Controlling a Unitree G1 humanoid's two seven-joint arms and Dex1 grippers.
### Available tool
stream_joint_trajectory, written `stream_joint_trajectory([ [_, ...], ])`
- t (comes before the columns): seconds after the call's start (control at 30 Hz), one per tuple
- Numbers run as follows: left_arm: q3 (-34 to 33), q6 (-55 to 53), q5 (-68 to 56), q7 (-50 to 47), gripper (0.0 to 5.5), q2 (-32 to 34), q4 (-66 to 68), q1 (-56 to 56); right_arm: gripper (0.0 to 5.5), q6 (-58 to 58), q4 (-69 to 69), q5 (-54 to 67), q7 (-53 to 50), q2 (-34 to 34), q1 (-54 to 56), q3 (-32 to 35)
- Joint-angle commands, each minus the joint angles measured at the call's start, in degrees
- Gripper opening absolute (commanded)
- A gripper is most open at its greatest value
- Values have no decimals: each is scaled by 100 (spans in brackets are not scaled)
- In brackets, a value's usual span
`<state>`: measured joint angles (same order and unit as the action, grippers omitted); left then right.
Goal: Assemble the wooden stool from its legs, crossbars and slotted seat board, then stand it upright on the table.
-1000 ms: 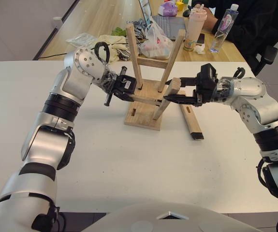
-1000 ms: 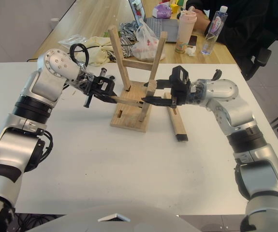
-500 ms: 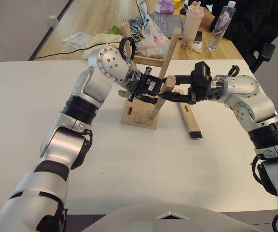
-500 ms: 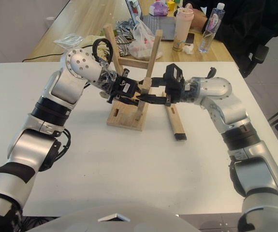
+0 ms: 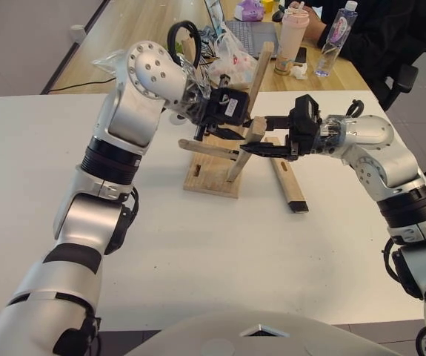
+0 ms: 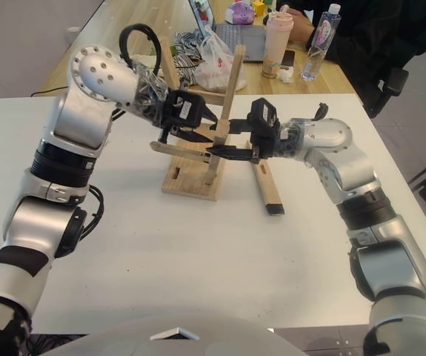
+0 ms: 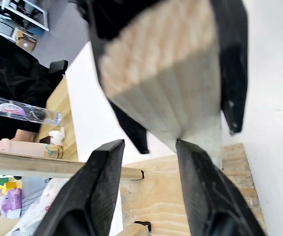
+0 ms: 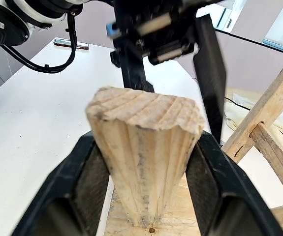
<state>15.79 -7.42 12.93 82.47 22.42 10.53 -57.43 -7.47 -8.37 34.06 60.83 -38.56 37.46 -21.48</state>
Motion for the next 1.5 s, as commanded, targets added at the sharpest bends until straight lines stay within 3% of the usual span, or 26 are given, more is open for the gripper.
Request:
stream_joint_trajectory([
  [0.03,-846,-508,-974,-382,185,66,-588,-725,205,-649,-150,-1362,448,405,-772,-1589],
  [0.17,-1940,-765,-1444,-1757,185,62,-132,-1058,205,-620,-160,-1356,546,277,-620,-1558],
  [0.33,-2800,-628,-1926,-3150,185,56,125,-832,205,-439,-490,-1551,902,14,-288,-1472],
  [0.6,-3669,-509,-2645,-4159,185,322,-234,-346,205,-531,-774,-1604,1369,-88,243,-1287],
  [0.9,-3621,-404,-2824,-4757,185,385,-637,553,205,-1896,-503,-1052,1604,-3,537,-1060],
  [1.2,-3598,-440,-3056,-5120,185,488,-956,1104,205,-2491,-496,-1129,1637,0,695,-1003],
  [1.23,-3592,-439,-3077,-5143,185,488,-968,1143,241,-2530,-472,-1124,1638,5,698,-996],
  [1.5,-3444,-465,-3230,-5286,185,466,-1073,1385,376,-2097,-656,-1919,1603,80,607,-836],
])
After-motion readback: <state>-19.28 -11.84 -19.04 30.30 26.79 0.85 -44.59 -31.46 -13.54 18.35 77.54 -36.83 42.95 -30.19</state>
